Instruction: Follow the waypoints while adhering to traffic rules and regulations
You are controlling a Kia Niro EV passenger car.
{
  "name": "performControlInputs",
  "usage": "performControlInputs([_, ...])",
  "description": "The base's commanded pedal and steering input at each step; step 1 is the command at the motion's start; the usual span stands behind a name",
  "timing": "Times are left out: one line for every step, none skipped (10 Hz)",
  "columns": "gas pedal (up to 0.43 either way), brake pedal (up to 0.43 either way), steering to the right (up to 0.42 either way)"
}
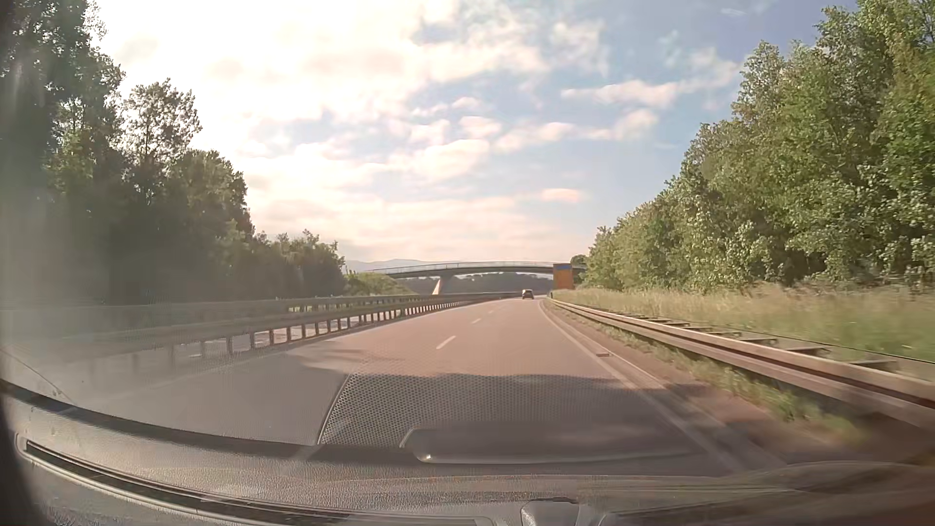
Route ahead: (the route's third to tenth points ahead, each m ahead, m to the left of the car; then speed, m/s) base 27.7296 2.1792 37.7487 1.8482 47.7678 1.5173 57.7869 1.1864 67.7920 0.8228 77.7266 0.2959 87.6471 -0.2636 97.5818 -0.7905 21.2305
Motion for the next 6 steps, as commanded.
performControlInputs([0.197,0.0,0.003])
performControlInputs([0.197,0.0,0.003])
performControlInputs([0.197,0.0,0.003])
performControlInputs([0.197,0.0,0.003])
performControlInputs([0.197,0.0,0.003])
performControlInputs([0.197,0.0,0.003])
